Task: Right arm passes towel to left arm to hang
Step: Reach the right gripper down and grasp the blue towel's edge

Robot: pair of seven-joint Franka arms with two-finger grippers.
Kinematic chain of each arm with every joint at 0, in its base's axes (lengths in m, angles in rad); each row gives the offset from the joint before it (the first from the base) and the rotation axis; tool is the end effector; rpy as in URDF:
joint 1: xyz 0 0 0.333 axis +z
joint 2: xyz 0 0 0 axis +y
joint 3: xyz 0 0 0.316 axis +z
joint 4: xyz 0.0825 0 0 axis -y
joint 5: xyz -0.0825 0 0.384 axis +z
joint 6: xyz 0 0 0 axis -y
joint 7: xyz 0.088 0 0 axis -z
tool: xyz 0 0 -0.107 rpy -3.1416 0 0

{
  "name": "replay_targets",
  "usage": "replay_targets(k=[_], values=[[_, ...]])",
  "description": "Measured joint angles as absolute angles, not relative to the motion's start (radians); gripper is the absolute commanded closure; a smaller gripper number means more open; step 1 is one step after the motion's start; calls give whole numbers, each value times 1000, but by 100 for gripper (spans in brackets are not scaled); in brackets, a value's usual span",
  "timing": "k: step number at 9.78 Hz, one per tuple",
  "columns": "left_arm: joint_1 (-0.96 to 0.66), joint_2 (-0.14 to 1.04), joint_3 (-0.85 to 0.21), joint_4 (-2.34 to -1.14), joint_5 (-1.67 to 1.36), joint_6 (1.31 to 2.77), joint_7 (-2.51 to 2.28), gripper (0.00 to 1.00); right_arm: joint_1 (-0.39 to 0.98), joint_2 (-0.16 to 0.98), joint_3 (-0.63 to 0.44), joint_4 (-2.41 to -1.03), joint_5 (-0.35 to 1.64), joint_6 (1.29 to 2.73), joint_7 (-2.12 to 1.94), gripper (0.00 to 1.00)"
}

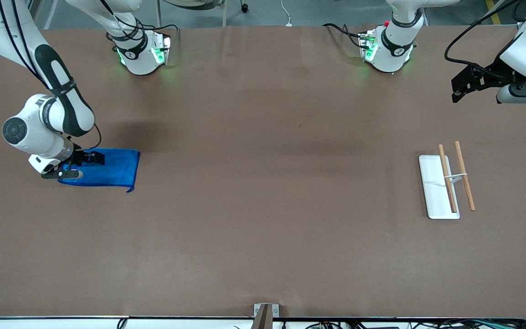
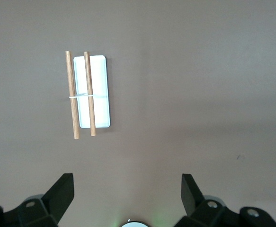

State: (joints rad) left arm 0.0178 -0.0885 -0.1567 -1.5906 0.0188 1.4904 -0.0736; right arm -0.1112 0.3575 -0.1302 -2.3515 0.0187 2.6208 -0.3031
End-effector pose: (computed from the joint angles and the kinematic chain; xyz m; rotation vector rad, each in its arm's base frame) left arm 0.5135 -0.0738 0.6552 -3.1063 0.0982 0.0144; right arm 0.4870 -0.1236 0.1734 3.1243 0.0801 -0.1435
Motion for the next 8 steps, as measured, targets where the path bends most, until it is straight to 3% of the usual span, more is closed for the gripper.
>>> replay_targets(k=[1,3,4,5,8], values=[[18,-89,-157,-1591,19,1490,-74,0,-110,362,-130,-2363,19,2638,-303,21],[18,-89,-157,-1591,19,1490,-74,0,-110,378,-132,-2370,19,2691,-303,69],[18,-88,-157,-1591,19,1490,-74,0,-110,378,-133,-2370,19,2701,-303,87],[18,-88,-157,-1591,19,1490,-74,0,-110,378,-133,-2370,19,2703,-303,96],[18,-88,-157,-1591,19,1490,-74,0,-110,381,-133,-2369,19,2657,-303,99]])
